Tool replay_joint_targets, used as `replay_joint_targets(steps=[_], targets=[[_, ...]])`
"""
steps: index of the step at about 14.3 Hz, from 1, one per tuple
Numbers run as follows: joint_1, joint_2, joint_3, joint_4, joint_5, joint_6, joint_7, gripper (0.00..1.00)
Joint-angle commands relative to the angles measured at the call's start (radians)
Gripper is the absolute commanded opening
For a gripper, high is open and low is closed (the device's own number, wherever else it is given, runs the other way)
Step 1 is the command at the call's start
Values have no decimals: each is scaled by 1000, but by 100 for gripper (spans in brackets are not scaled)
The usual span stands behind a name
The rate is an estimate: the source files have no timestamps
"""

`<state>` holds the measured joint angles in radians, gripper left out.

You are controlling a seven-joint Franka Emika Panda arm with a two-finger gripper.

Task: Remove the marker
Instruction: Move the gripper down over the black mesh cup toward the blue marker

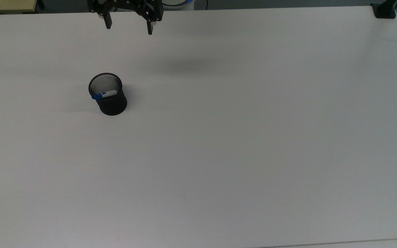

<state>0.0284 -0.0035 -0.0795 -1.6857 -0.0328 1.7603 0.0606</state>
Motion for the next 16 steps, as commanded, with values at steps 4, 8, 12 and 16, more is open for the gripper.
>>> replay_joint_targets(steps=[4, 8, 12, 16], targets=[[4, -1, -13, 8, 2, -4, -79, 100], [-50, -3, -19, 5, 1, -25, -329, 100], [-119, 13, -17, -37, -29, -4, -368, 100], [-185, 30, -20, -92, -33, 134, -323, 100]])
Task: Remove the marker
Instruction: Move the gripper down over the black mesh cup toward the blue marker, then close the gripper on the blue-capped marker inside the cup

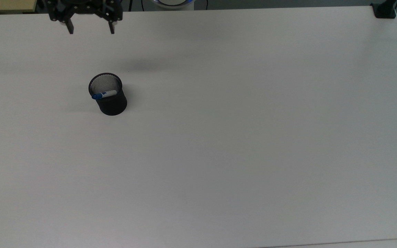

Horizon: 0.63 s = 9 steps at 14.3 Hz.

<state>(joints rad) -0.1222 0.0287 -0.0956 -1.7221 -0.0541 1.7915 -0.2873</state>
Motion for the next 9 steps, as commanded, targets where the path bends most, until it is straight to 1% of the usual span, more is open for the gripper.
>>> replay_joint_targets(steps=[1, 2, 3, 4, 5, 6, 8, 9], targets=[[-42, 17, -4, -83, -12, 199, 90, 100], [-39, 45, -4, -115, -15, 300, 173, 100], [-36, 62, -4, -138, -29, 362, 224, 100], [-31, 80, -3, -169, -79, 420, 278, 100], [-28, 108, 3, -177, -117, 439, 296, 100], [-22, 134, 5, -171, -121, 442, 301, 97], [-19, 143, 5, -171, -110, 475, 321, 92], [-17, 149, 7, -175, -109, 486, 333, 86]])
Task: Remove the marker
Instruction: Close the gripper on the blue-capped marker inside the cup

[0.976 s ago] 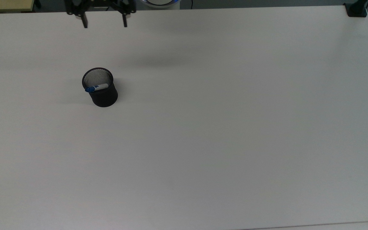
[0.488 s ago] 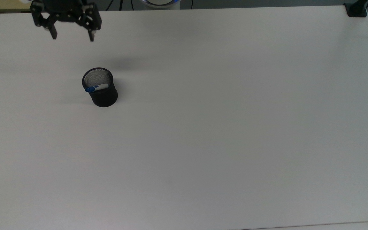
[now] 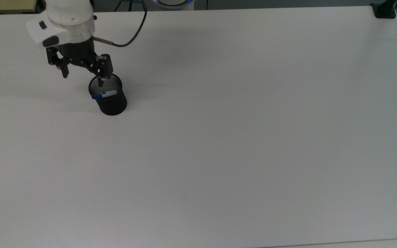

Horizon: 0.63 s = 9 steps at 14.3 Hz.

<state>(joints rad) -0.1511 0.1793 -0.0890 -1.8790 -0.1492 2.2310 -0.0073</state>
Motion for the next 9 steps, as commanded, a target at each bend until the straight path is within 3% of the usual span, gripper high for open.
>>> replay_joint_targets(steps=[1, 3, 5, 7, 9], targets=[[13, 18, 3, -14, -7, 62, 94, 77], [13, 38, 18, -11, 0, 111, 144, 76], [15, 49, 35, -14, 2, 127, 148, 66], [15, 52, 41, -14, 3, 127, 161, 29], [13, 51, 41, -11, 11, 127, 161, 15]])
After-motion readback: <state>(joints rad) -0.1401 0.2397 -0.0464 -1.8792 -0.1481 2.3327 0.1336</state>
